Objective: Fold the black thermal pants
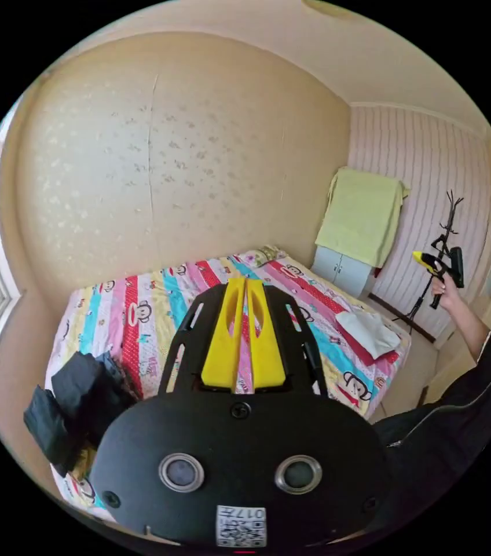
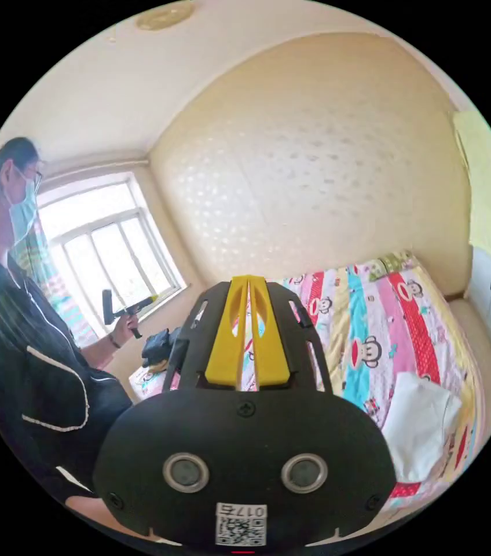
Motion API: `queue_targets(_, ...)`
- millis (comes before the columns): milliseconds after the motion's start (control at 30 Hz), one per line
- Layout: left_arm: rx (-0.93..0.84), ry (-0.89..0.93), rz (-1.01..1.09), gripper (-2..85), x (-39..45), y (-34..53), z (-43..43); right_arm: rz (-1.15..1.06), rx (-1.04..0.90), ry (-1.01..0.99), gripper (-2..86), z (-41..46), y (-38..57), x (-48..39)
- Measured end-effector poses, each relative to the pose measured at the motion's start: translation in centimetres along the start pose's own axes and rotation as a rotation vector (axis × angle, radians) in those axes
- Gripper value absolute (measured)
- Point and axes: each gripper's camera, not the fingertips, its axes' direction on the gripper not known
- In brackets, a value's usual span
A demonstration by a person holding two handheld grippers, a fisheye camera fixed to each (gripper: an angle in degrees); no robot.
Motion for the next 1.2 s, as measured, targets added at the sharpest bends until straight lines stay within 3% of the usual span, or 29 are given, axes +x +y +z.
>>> queue_targets(133, 0.22, -0.302, 0.035, 3.9, 1.1, 4.6, -13.0, -0.339, 0.032, 0.067, 2.1, 9.6, 2.9, -14.0)
queue_targets(233, 0.37, -0.358, -0.101, 9.6, -0.9, 8.7, -18.6, -0.505, 0.127, 0.155, 4.8, 16.4, 7.8, -22.4)
queue_targets(333, 0.258, -0.319, -0.263, 9.1, -5.2, 11.0, -21.0, -0.502, 0.251, 0.137, 8.9, 23.7, 13.1, -27.0)
queue_targets(367, 0.239, -0.349, -0.287, 8.8, -5.8, 11.3, -21.5, -0.469, 0.199, 0.054, 8.6, 27.3, 14.6, -28.1)
queue_targets(467, 0.157, -0.606, -0.353, 8.4, -9.0, 12.7, -24.5, -0.402, -0.008, -0.165, 7.9, 36.4, 18.2, -30.7)
queue_targets(533, 0.036, -0.754, -0.369, 10.6, -12.7, 13.0, -26.3, -0.371, -0.016, -0.234, 8.1, 41.2, 21.6, -33.0)
queue_targets(633, -0.066, -0.726, -0.565, 12.4, -20.0, 14.6, -29.0, -0.373, -0.085, -0.242, 9.8, 49.2, 27.0, -37.8)
queue_targets(833, -0.067, -0.554, -0.987, 12.3, -33.9, 22.7, -31.2, -0.387, -0.327, -0.389, 11.5, 61.8, 35.2, -44.1)
queue_targets(1000, -0.152, -0.387, -1.143, 13.2, -41.7, 26.8, -27.8, -0.371, -0.518, -0.449, 12.0, 68.6, 40.6, -44.8)
queue_targets(1067, -0.141, -0.372, -1.178, 13.4, -43.5, 27.3, -26.8, -0.366, -0.655, -0.453, 11.9, 72.1, 42.7, -44.7)
queue_targets(1200, -0.098, -0.323, -1.26, 14.3, -45.8, 27.2, -24.6, -0.336, -0.747, -0.421, 10.0, 75.9, 45.0, -44.2)
